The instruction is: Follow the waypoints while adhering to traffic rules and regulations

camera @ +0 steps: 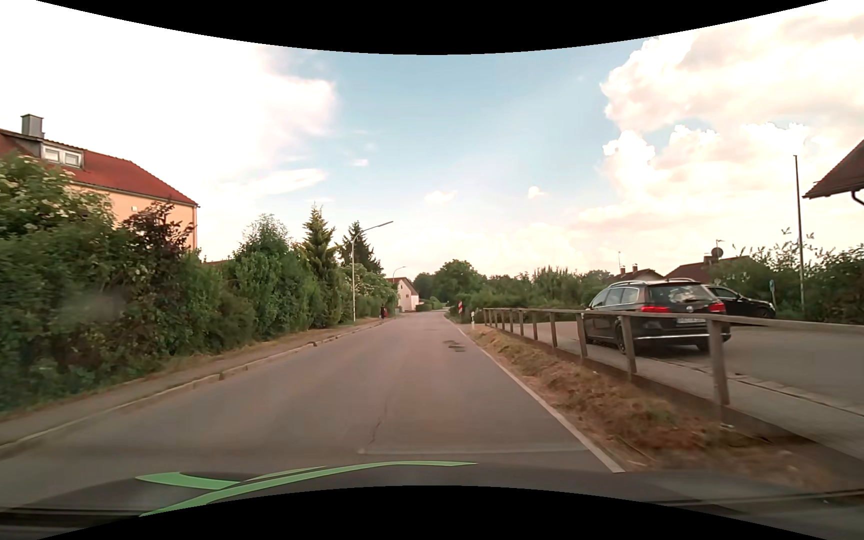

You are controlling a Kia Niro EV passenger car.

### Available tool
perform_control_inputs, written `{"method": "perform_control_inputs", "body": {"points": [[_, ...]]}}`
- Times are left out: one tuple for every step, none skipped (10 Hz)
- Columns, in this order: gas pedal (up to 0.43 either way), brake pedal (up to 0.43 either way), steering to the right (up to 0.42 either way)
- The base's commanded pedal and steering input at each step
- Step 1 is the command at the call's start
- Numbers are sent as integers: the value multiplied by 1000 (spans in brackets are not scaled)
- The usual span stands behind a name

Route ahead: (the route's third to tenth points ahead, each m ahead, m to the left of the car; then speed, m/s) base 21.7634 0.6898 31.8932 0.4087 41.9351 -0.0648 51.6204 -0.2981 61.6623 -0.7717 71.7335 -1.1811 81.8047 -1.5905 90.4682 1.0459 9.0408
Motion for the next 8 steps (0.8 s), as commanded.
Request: {"method": "perform_control_inputs", "body": {"points": [[98,0,-4],[98,0,-3],[110,0,-4],[118,0,-4],[118,0,-4],[118,0,-4],[118,0,-4],[118,0,-4]]}}
